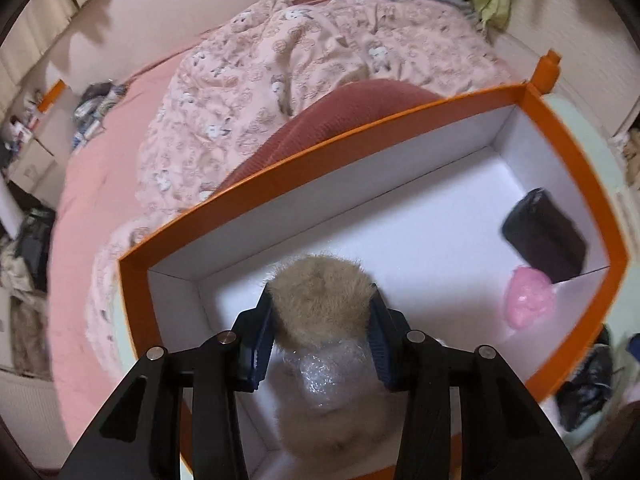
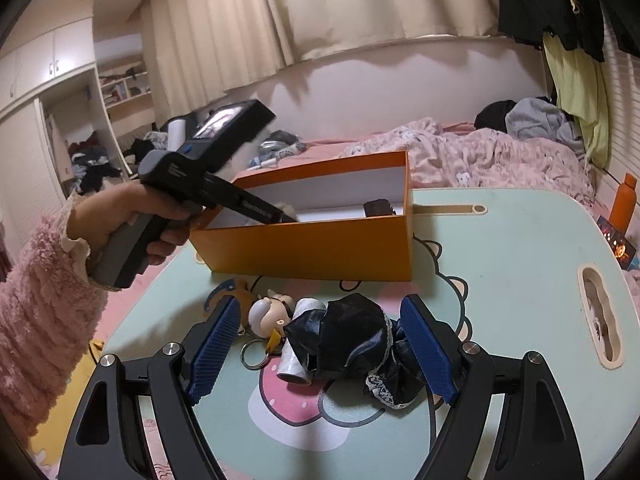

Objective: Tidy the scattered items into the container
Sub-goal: 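Grasp the fluffy beige pompom in the box and lift it, left gripper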

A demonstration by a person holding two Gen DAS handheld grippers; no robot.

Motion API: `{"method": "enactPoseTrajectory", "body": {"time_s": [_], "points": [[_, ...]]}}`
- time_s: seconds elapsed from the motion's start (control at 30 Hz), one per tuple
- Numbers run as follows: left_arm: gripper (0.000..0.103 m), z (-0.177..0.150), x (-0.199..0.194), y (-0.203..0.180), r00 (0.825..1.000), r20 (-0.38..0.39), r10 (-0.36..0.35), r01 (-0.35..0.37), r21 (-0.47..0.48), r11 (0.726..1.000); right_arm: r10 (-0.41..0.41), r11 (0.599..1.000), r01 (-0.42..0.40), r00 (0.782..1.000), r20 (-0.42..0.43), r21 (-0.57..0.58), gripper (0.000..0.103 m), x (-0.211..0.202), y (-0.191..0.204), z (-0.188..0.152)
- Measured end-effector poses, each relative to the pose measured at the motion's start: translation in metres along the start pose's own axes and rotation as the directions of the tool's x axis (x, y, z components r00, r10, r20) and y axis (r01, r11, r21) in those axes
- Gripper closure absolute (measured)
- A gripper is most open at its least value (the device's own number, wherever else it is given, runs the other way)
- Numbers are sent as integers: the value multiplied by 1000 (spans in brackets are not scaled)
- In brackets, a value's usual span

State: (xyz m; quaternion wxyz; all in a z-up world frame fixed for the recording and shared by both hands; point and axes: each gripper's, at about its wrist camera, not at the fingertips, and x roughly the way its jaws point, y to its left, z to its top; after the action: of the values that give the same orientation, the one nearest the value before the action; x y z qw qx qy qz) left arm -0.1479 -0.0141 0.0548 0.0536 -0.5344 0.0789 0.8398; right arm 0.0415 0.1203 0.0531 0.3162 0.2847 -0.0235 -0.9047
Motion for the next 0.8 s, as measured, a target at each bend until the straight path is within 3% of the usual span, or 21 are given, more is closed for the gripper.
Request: {"method": "enactPoseTrajectory", "body": {"time_s": [0.1,0.17,0.23,0.37,0.5,0.57,0.8], "points": [[61,1,-26,8,995,80,-64,67,-38,997,-1,1000,1,1000,0,-1,21,0,0,0],[61,-2,-53,14,982,155,-107,116,-54,992,-1,1000,1,1000,1,0,21,0,0,0],[61,-9,-83,19,960,232,-155,172,-57,983,-1,1000,1,1000,0,0,21,1,-1,0],[60,-45,-132,24,895,372,-245,278,-36,960,-2,1000,2,1000,-3,4,21,2,-2,-2],[60,-92,-135,30,867,453,-207,281,-101,955,-1,1000,1,1000,-5,8,21,2,-3,-2],[60,-113,-125,37,868,463,-177,280,-163,946,-3,1000,3,1000,-5,6,21,2,-3,-2],[60,-159,-75,40,915,388,-113,233,-278,932,-5,1000,5,1000,-7,3,21,2,-3,-3]]}}
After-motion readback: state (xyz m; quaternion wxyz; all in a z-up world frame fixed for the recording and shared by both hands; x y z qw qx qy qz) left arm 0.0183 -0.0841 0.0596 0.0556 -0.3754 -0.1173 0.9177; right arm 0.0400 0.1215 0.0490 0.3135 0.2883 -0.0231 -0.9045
